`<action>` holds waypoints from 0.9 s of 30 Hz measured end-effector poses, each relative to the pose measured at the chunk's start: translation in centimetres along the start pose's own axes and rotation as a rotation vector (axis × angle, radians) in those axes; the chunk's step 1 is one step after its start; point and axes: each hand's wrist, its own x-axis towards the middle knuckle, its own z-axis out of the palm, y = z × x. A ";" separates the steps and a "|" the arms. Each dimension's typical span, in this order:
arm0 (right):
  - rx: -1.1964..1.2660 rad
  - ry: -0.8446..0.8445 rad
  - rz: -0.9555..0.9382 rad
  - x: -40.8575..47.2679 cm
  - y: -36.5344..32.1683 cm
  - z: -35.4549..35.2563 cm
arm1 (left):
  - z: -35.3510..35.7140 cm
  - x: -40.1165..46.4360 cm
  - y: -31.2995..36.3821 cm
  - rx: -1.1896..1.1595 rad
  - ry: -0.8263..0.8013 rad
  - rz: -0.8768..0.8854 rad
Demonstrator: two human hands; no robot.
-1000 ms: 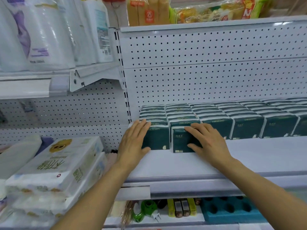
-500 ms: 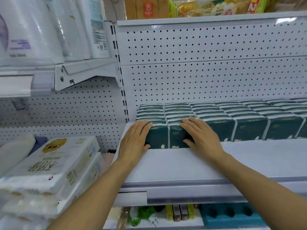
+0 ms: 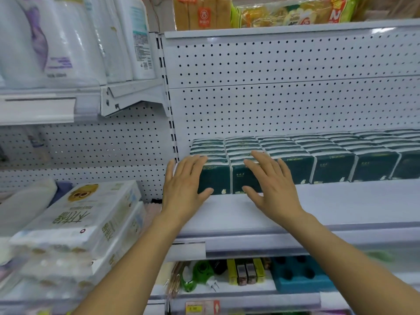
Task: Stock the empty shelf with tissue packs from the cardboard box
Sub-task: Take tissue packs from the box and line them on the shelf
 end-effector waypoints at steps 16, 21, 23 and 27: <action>0.325 -0.192 0.042 -21.1 -18.4 -2.9 | -8.2 -28.1 -0.2 -0.024 -0.056 -0.035; 0.314 -0.473 -0.006 -29.7 -23.2 -1.1 | -7.2 -40.2 -2.0 -0.051 -0.374 -0.206; 0.302 -0.616 -0.029 -32.9 -24.5 0.0 | -6.2 -44.8 -2.8 -0.094 -0.530 -0.301; 0.275 -0.873 -0.122 -37.5 -25.9 3.1 | -4.2 -51.6 -3.8 -0.158 -0.782 -0.492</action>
